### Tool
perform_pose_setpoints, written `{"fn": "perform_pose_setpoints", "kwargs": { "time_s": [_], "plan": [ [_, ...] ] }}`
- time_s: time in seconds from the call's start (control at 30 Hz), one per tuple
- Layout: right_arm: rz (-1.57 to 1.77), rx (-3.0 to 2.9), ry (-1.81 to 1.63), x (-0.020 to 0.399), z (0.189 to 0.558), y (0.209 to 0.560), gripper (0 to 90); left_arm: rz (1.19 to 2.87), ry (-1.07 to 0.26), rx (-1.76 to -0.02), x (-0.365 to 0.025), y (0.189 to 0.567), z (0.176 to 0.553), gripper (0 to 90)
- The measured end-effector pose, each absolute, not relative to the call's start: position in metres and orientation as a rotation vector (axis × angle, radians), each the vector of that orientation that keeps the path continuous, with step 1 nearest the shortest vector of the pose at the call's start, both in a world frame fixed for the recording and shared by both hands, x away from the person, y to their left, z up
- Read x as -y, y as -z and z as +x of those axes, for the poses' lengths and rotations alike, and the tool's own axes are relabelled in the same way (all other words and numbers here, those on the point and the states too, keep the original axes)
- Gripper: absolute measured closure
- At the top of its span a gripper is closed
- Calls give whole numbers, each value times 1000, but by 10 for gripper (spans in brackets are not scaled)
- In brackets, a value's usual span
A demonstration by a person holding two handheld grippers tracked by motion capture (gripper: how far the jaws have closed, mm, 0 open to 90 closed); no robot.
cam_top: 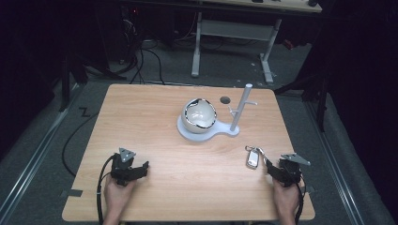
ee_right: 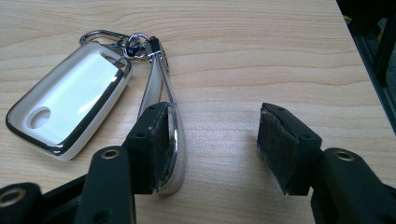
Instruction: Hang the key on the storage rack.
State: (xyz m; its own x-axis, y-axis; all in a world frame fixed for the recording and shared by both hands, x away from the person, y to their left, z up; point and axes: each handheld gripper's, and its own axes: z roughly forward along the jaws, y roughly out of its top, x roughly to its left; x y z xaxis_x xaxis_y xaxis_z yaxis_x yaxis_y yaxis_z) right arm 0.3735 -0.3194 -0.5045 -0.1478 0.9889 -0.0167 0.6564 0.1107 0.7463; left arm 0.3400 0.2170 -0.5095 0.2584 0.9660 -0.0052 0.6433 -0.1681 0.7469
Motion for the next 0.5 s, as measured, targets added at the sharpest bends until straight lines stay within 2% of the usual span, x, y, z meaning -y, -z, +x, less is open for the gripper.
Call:
{"fn": "perform_pose_setpoints", "kwargs": {
  "time_s": [0.5],
  "plan": [
    [1590,-1870,-821,319,373,505,428,1894,-647,-1458,-217,509,340,225]
  ]
}}
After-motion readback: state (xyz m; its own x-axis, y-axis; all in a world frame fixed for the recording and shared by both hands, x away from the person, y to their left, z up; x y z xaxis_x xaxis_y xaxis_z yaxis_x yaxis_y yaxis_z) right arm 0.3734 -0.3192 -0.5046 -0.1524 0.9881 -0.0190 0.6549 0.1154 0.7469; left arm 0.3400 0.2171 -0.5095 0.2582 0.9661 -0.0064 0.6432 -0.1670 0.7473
